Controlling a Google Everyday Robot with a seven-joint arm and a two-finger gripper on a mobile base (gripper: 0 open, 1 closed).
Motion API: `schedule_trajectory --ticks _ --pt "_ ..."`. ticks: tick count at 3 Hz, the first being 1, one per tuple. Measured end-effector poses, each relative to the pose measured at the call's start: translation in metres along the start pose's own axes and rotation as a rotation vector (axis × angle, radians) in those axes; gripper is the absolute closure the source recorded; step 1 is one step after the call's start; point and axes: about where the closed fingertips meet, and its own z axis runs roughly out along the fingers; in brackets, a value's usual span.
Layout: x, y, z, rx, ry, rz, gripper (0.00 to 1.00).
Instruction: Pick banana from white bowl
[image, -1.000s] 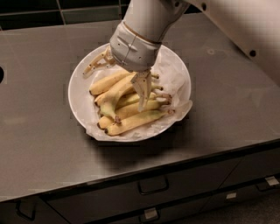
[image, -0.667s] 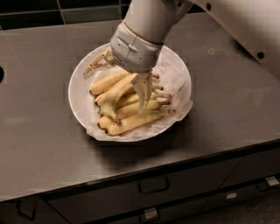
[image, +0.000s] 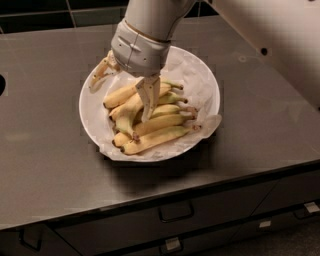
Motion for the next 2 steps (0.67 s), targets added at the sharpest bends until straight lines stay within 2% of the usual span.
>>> schedule_trajectory --ticks 1,2 --pt "0.007 -0.009 0.008 -0.04 -0.025 0.001 0.32" --pt "0.014 -0.008 0.019 -0.057 -0.051 0.021 0.33"
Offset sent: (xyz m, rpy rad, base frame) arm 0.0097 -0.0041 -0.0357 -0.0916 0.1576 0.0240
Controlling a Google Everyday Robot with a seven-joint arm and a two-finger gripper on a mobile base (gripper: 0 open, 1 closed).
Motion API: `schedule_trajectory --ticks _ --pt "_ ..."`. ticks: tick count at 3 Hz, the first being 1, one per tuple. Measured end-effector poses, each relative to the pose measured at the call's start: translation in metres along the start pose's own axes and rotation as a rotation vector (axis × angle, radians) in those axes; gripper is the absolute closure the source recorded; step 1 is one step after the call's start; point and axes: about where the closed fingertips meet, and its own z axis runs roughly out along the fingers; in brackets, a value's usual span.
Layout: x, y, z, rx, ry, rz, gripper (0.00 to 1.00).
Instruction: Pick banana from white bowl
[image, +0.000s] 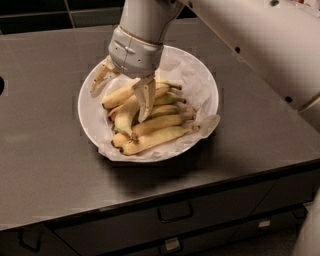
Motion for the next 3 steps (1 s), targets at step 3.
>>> schedule_trajectory --ticks 3 --pt "0.0 0.024 0.013 -0.035 -0.018 0.08 0.39"
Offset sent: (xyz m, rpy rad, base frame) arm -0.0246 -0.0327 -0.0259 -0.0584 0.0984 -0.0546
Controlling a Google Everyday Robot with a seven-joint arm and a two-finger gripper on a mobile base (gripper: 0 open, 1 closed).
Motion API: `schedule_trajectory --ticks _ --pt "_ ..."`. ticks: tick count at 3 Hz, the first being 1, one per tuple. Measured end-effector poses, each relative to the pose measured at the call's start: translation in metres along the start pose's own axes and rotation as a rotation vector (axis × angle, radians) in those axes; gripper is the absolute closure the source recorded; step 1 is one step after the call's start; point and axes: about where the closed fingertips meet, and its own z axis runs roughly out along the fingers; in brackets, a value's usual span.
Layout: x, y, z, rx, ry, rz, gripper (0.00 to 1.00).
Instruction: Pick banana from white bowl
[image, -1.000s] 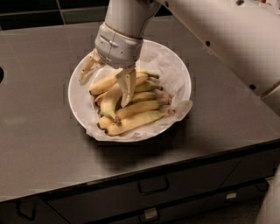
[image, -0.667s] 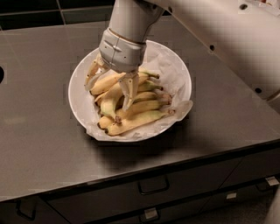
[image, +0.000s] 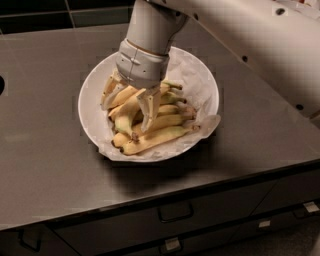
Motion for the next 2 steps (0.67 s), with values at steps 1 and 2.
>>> schedule_trajectory --ticks 1,2 --pt "0.0014 -0.0005 0.0012 -0.028 0.004 0.016 0.41" --pt "0.0029 -0.0023 0.0016 -0.048 0.009 0.031 0.48"
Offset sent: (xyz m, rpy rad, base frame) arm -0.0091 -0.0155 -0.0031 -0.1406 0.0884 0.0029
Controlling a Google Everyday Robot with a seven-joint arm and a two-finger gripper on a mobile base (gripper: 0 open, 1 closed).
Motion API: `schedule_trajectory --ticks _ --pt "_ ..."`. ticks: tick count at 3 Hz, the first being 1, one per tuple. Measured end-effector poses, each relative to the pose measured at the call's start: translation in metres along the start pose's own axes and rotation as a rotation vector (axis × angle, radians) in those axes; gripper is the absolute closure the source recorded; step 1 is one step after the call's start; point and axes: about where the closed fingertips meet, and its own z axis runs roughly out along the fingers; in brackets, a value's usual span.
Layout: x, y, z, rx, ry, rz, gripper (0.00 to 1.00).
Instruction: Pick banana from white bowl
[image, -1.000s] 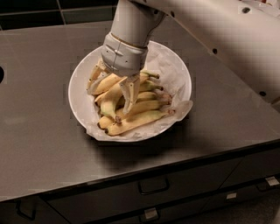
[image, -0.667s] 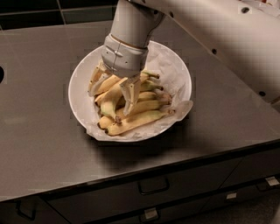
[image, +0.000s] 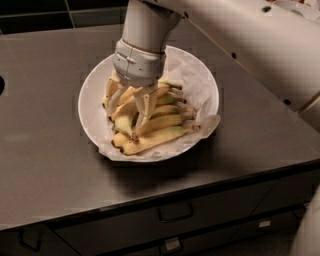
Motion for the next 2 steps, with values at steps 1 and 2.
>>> schedule_trajectory --ticks 1,2 --pt "0.0017 -0.0037 0.0003 -0.008 0.005 0.006 0.5" --pt "0.0027 -0.007 0.0019 -0.019 0.005 0.008 0.5"
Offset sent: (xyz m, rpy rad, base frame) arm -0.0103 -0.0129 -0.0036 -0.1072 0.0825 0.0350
